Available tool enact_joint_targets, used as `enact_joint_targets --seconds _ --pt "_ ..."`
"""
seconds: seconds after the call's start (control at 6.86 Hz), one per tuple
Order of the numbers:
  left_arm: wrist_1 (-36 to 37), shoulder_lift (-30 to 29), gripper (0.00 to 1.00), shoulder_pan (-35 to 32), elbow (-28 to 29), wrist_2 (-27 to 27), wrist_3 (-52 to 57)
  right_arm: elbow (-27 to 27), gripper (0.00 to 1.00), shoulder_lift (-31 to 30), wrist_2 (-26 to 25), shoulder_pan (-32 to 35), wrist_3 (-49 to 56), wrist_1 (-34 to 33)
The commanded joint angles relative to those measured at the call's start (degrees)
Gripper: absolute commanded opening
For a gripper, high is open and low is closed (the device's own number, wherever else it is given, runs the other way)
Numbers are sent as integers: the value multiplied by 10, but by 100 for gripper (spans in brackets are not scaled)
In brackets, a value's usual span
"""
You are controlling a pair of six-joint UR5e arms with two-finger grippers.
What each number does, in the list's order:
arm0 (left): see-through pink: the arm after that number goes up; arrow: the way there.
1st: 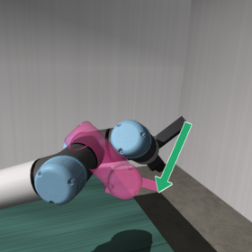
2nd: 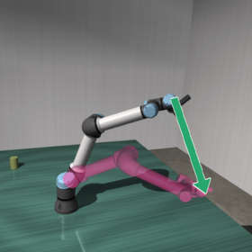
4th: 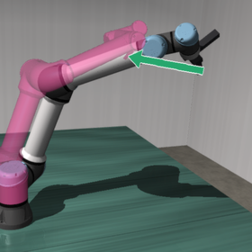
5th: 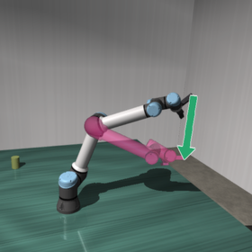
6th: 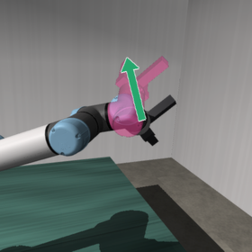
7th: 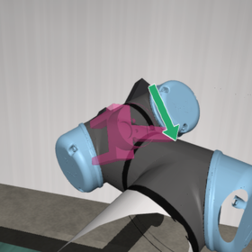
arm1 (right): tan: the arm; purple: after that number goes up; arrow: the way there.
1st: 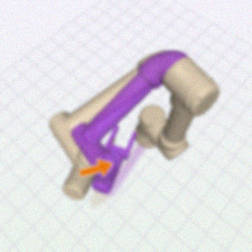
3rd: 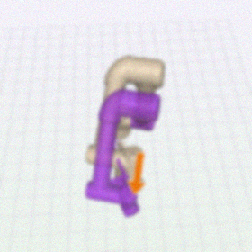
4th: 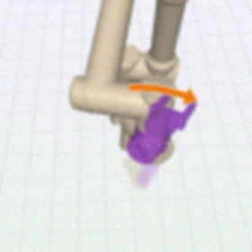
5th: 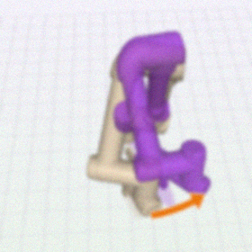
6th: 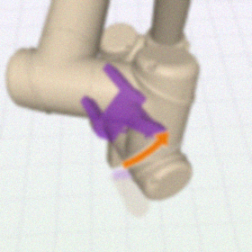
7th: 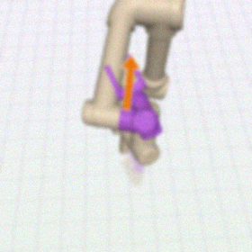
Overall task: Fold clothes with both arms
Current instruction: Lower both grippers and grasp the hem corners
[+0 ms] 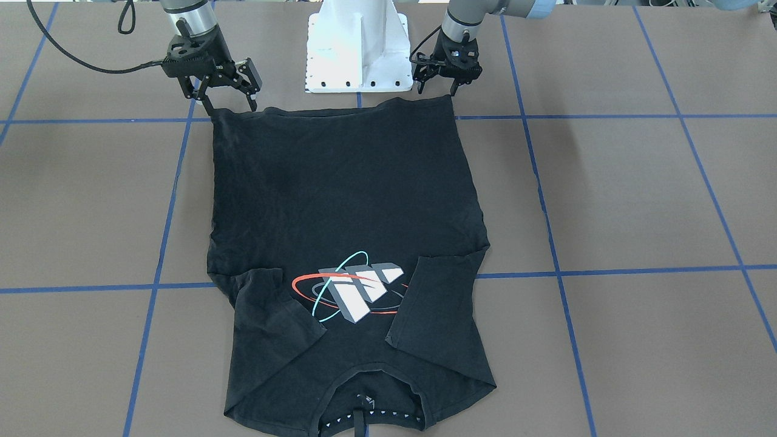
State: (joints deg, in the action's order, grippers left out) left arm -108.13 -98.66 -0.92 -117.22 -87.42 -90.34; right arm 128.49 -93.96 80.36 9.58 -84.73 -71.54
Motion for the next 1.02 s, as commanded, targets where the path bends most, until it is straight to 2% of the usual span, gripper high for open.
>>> enact_joint_targets --seconds 0.0,0.87 --pt "1 1 59 -8 0 0 3 0 100 2 -1 0 0 0" --pt "6 8 59 -29 -3 -6 24 -1 100 4 -3 -1 0 0"
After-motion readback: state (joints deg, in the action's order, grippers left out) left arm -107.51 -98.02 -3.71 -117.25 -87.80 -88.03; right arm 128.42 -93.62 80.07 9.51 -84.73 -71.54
